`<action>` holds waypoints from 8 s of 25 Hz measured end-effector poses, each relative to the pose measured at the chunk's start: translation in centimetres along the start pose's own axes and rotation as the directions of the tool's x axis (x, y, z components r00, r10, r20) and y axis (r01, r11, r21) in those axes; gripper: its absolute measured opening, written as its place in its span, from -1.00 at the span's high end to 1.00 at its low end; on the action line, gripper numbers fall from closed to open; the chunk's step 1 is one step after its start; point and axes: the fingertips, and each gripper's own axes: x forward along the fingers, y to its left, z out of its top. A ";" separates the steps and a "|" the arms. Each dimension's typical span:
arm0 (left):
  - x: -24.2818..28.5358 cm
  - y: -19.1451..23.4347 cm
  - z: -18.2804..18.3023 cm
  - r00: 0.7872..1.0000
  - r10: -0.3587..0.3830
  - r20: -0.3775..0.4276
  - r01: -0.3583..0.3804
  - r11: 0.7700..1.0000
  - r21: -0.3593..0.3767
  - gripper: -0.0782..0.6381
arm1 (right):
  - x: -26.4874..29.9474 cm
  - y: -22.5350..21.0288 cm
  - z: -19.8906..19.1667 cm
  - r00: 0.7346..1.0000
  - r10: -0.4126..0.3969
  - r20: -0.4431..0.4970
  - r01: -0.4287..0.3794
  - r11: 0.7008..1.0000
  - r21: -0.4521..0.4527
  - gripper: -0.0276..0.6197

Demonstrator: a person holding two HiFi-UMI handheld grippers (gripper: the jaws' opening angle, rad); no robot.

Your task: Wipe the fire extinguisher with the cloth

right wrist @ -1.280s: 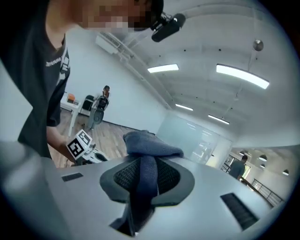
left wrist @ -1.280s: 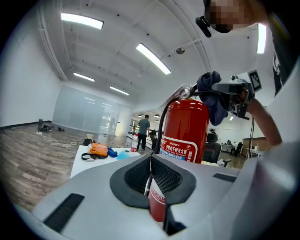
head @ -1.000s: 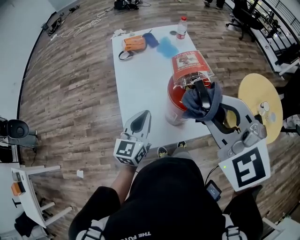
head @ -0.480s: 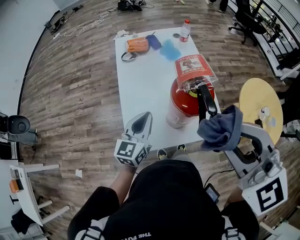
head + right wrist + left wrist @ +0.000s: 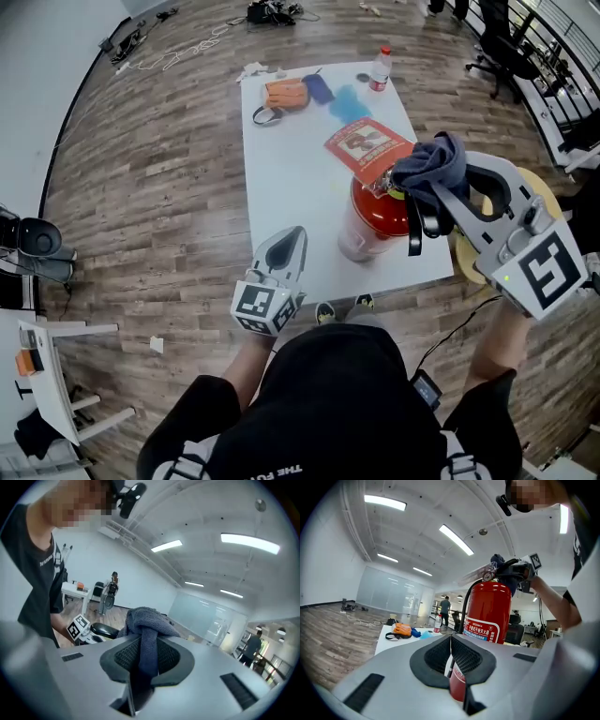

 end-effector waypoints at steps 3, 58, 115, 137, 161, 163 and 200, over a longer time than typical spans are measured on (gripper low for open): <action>-0.3 0.3 0.1 1.000 0.013 0.002 -0.013 1.000 0.004 0.72 | 1.0 -1.0 0.3 0.997 0.060 0.050 -0.062 0.998 0.030 0.70; 4.9 -1.6 0.6 0.993 0.110 -0.045 -0.109 0.994 0.019 0.72 | 2.2 6.5 -23.4 0.799 0.598 -0.056 -0.563 0.778 0.279 0.71; 6.2 -3.4 2.3 0.952 -0.245 -0.185 0.291 0.912 0.290 0.53 | 3.3 17.4 -12.5 0.974 0.193 0.116 -0.224 0.885 0.409 0.63; 10.9 -0.8 -14.3 0.791 -0.100 -0.603 0.477 0.718 0.507 0.55 | 3.6 18.8 -13.2 0.970 0.212 0.121 -0.244 0.867 0.435 0.64; 2.1 -10.6 -6.0 0.788 -0.326 -0.522 0.512 0.819 0.261 0.55 | 1.7 18.3 -14.3 0.982 0.136 0.134 -0.185 0.847 0.498 0.64; 1.7 -11.2 -3.2 0.801 -0.322 -0.505 0.514 0.802 0.305 0.55 | 1.4 17.9 -14.1 0.982 0.116 0.147 -0.176 0.845 0.505 0.64; 14.4 -2.8 -6.5 0.688 -0.299 -0.661 0.714 0.441 0.544 0.55 | 1.0 19.1 -15.8 0.983 0.131 0.130 -0.181 0.819 0.544 0.64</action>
